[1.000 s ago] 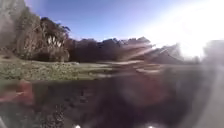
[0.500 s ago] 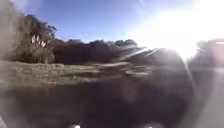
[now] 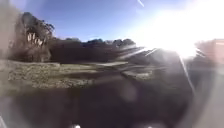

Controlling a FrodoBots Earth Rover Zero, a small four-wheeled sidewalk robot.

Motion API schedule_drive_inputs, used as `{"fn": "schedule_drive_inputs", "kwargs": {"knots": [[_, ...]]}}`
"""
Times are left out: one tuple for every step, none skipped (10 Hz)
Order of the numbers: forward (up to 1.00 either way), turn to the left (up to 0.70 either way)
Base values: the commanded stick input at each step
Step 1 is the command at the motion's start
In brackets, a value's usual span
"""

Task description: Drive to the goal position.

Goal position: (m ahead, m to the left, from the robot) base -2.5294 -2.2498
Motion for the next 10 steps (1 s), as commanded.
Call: {"fn": "schedule_drive_inputs", "kwargs": {"knots": [[0.70,0.00],[0.70,0.00],[0.70,0.00],[0.70,0.00],[0.70,0.00],[0.70,0.00],[0.70,0.00],[0.70,0.00],[0.70,0.00],[0.70,0.00]]}}
